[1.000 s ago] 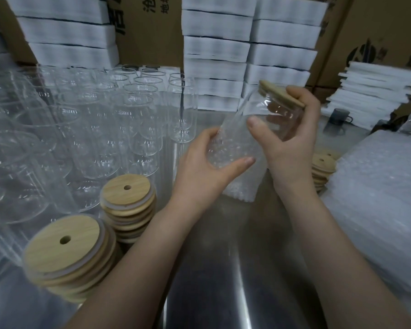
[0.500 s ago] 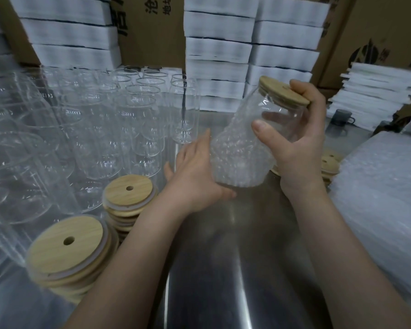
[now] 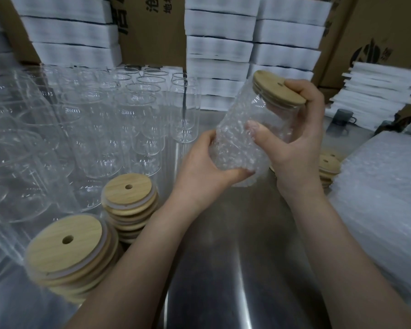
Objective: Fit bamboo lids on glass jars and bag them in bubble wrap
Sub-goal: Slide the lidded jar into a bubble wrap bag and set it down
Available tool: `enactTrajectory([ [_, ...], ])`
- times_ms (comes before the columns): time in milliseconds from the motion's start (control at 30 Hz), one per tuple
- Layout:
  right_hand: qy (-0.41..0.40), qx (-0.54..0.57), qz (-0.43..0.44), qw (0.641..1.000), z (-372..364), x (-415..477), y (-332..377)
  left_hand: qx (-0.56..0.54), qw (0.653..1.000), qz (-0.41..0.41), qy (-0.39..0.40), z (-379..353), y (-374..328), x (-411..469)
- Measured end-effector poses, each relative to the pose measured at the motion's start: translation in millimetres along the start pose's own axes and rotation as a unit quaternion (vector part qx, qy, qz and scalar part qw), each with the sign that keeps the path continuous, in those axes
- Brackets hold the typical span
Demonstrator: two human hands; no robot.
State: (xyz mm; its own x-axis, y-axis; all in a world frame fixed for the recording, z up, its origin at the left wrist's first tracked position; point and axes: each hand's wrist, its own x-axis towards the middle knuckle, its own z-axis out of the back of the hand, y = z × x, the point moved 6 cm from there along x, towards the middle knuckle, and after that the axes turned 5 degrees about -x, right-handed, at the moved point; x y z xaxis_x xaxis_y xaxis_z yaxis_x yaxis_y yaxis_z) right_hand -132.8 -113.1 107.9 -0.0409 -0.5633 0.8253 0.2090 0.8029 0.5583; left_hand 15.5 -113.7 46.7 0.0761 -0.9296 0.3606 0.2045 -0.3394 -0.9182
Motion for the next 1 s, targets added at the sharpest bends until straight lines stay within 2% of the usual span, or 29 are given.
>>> enactTrajectory([
  [300,0.040,0.007,-0.021,0.999,-8,-4,-7,-0.095,0.995,0.000,-0.005,2,-2,-2],
  [867,0.131,-0.001,-0.046,0.990,-22,-9,-10,-0.112,0.993,-0.006,-0.022,4,0,0],
  [1000,0.156,-0.008,-0.074,0.985,-22,-8,-14,-0.137,0.990,0.004,-0.021,2,5,0],
])
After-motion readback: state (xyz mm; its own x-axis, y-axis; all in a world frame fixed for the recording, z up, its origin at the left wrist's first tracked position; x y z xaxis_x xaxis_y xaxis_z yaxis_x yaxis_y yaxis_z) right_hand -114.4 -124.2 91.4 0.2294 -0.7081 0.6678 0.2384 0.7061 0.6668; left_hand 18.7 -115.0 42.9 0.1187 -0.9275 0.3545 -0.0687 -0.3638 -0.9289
